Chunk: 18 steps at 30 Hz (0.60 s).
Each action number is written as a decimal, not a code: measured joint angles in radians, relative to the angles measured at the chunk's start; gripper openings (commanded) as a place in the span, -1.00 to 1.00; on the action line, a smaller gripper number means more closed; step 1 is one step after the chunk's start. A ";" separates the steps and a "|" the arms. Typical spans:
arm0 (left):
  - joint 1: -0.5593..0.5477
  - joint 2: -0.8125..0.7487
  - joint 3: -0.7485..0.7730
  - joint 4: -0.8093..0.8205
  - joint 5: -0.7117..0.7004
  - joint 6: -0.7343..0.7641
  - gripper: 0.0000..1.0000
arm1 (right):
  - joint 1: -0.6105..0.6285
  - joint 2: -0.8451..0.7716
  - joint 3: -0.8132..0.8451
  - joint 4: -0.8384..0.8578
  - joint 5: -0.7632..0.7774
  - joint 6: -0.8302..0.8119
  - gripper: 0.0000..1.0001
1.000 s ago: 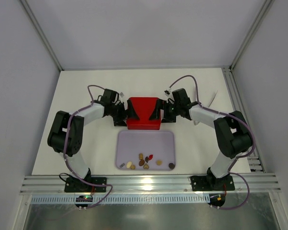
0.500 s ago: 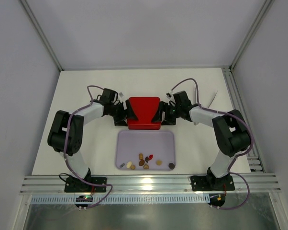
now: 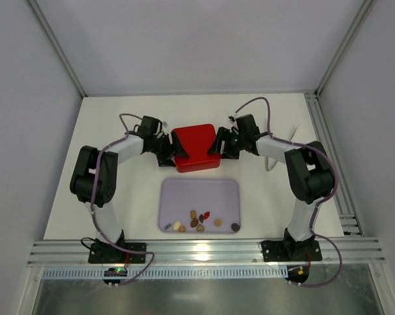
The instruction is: Pack the chocolate
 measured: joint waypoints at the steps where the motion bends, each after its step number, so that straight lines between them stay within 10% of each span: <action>1: 0.000 0.002 0.002 0.000 0.000 -0.002 0.32 | 0.000 0.000 0.001 0.000 0.004 0.000 0.41; 18: -0.003 0.003 0.047 -0.056 -0.051 -0.024 0.05 | 0.000 0.000 0.024 -0.005 0.039 -0.013 0.27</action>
